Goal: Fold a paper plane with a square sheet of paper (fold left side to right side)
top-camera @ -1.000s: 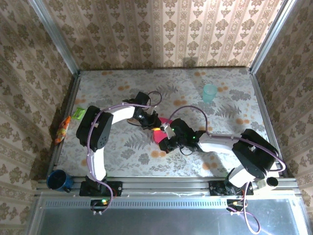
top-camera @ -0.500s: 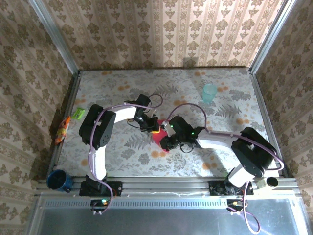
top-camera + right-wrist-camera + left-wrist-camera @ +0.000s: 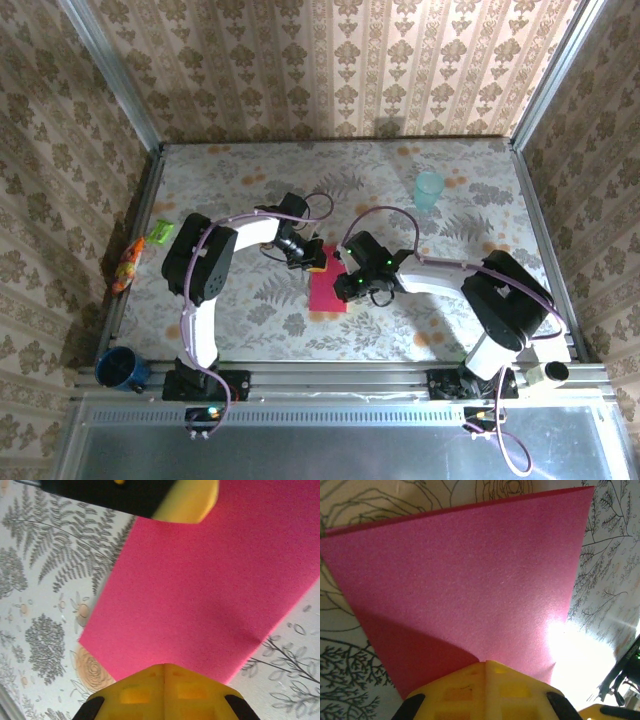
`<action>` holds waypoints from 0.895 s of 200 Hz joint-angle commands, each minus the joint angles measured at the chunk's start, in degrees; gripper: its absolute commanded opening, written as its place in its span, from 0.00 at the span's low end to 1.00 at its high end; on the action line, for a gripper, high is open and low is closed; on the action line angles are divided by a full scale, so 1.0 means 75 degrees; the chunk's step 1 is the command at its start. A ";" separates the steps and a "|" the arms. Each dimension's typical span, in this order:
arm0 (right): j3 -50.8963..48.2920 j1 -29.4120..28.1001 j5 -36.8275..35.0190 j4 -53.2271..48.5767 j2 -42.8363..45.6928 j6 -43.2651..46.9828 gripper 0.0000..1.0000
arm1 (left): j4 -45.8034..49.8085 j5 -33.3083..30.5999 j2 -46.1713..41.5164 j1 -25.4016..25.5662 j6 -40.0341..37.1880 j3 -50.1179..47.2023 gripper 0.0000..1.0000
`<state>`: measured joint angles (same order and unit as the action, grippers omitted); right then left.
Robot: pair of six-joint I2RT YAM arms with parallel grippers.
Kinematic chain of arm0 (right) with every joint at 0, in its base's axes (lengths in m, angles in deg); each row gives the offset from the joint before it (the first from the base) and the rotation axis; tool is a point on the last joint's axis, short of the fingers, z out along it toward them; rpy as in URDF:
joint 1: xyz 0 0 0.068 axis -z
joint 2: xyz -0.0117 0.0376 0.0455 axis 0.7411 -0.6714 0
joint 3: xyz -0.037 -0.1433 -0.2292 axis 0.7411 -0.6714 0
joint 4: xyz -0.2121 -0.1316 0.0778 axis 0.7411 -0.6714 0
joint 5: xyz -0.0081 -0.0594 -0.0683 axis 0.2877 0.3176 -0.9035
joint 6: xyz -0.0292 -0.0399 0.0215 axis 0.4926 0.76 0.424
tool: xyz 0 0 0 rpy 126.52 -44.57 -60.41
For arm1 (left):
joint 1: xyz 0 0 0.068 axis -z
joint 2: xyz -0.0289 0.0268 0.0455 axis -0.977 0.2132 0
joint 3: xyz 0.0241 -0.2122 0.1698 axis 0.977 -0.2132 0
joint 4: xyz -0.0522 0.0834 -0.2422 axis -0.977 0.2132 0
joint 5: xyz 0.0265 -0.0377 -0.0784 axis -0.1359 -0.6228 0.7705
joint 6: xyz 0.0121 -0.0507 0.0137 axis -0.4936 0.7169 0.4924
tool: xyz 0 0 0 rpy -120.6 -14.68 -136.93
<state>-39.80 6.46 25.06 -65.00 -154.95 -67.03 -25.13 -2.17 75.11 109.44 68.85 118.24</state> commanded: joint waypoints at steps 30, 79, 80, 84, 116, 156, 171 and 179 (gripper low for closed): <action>-0.0043 0.0134 -0.0007 0.0093 0.0106 0.0006 0.00 | 0.0636 -0.0829 0.0294 0.0114 -0.0172 -0.0138 0.02; -0.0786 -0.0025 -0.0351 0.0701 0.1366 0.0571 0.31 | 0.0563 -0.0518 0.0126 0.0115 -0.0079 -0.0097 0.02; -0.0797 -0.0026 -0.0364 0.0690 0.1384 0.0577 0.32 | 0.0556 -0.0504 0.0122 0.0115 -0.0070 -0.0097 0.02; -0.0830 -0.0025 -0.0416 0.0649 0.1457 0.0610 0.33 | 0.0530 -0.0464 0.0061 0.0115 -0.0051 -0.0087 0.02; -0.0958 0.0207 -0.0045 0.0676 0.1521 0.0305 0.33 | 0.0420 -0.0200 -0.0539 0.0091 0.0110 0.0115 0.04; -0.0988 0.0725 0.1010 0.1605 0.1086 -0.0646 0.22 | 0.0307 -0.0221 -0.1492 -0.0167 0.0310 0.0005 0.23; -0.0961 0.0974 0.1336 0.1886 0.0847 -0.0952 0.21 | 0.0288 -0.0285 -0.1839 -0.0297 0.0327 -0.0262 0.30; -0.0933 0.1089 0.1451 0.1994 0.0718 -0.1101 0.21 | 0.0302 -0.0309 -0.1986 -0.0361 0.0319 -0.0423 0.34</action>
<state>-46.53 12.36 30.26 -54.75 -146.86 -70.16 -23.87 -3.50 64.33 108.35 70.79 118.00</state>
